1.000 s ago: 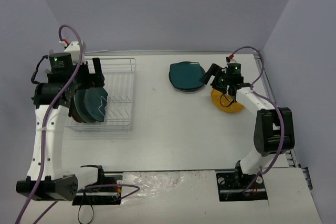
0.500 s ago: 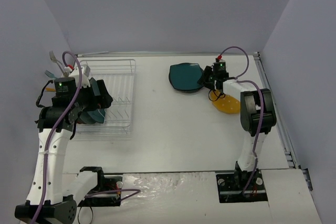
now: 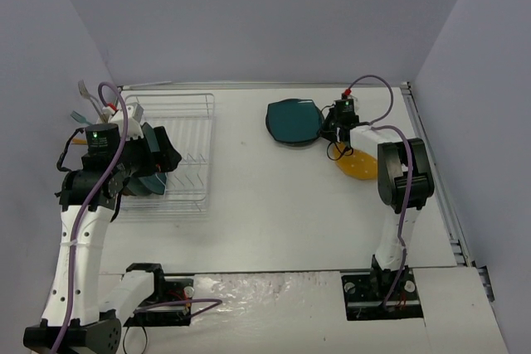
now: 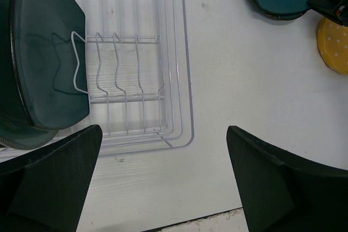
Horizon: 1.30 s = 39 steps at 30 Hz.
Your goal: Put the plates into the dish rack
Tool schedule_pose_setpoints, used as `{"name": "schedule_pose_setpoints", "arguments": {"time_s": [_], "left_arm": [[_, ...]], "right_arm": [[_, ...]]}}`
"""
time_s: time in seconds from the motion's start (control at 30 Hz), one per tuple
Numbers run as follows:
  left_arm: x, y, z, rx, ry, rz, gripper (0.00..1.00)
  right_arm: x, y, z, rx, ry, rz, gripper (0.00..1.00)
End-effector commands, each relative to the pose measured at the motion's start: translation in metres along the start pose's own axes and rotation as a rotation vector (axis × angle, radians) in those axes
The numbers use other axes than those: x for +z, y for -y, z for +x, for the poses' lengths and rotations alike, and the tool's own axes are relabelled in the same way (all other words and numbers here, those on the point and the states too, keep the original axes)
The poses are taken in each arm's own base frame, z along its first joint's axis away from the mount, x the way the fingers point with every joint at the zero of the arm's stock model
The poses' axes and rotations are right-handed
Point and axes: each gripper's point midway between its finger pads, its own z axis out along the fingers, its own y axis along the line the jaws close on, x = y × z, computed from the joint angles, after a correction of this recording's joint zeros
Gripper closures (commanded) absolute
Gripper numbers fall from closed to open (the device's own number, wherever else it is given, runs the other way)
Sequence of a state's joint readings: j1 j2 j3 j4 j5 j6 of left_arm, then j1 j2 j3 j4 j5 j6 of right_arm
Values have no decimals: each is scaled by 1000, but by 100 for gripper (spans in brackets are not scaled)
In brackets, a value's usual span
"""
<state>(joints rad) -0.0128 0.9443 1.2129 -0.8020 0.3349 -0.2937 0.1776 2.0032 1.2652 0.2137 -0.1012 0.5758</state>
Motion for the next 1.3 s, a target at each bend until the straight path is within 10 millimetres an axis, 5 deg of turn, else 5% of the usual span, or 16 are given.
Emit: {"name": "schedule_pose_setpoints", "arguments": {"time_s": [0.0, 0.5, 0.83, 1.27], "left_arm": [[-1, 13, -22, 8, 79, 54, 3], [6, 21, -24, -6, 76, 103, 3], [12, 24, -24, -16, 67, 122, 3], [15, 23, -21, -12, 52, 118, 3]], "right_arm": [[-27, -17, -27, -24, 84, -21, 100], [-79, 18, -37, 44, 90, -54, 100], [-75, 39, -27, 60, 62, -92, 100], [-61, 34, -14, 116, 39, -160, 80]]}}
